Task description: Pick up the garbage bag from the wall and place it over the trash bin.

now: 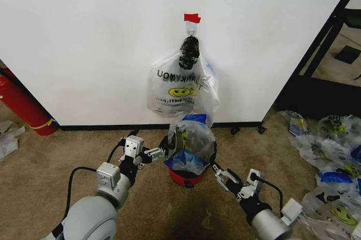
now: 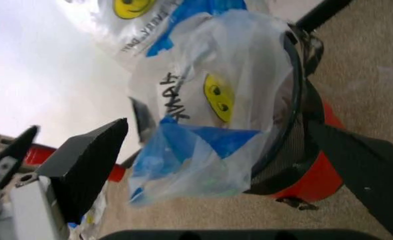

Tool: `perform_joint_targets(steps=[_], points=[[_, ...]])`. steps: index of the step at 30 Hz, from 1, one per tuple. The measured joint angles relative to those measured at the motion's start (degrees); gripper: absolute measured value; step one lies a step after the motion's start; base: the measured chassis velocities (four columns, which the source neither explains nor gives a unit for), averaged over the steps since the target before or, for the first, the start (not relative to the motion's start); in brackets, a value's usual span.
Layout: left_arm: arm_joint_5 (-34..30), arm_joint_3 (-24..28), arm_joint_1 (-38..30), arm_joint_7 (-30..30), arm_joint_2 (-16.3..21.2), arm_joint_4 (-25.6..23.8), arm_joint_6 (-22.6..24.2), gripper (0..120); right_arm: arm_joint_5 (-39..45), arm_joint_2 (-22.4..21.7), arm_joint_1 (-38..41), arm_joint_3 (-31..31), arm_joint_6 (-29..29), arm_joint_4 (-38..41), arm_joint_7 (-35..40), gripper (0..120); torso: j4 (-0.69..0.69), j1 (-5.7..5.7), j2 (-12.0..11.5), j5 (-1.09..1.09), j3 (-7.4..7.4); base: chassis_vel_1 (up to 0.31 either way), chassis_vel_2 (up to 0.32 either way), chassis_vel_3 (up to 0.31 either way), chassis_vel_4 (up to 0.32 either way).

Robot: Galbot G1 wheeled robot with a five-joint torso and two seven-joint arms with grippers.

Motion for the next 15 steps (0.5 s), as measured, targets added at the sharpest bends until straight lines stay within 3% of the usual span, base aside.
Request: perform_joint_targets(steps=[9,15], points=[[-0.9,0.1,-0.4,-0.1,-0.3,0.0,0.1,100,-4.5,1.8,3.6,-3.1,0.0,-3.5,-0.5,100,0.01,0.00,0.0,0.00,0.00,0.000,0.000,0.000,0.000],[-2.9,0.2,-1.0,-0.5,-0.7,0.1,0.6,100,-7.1,1.7,4.6,-3.9,-0.1,-4.8,-1.2,82,-0.01,0.00,0.0,-0.01,0.00,0.000,0.000,0.000,0.000]])
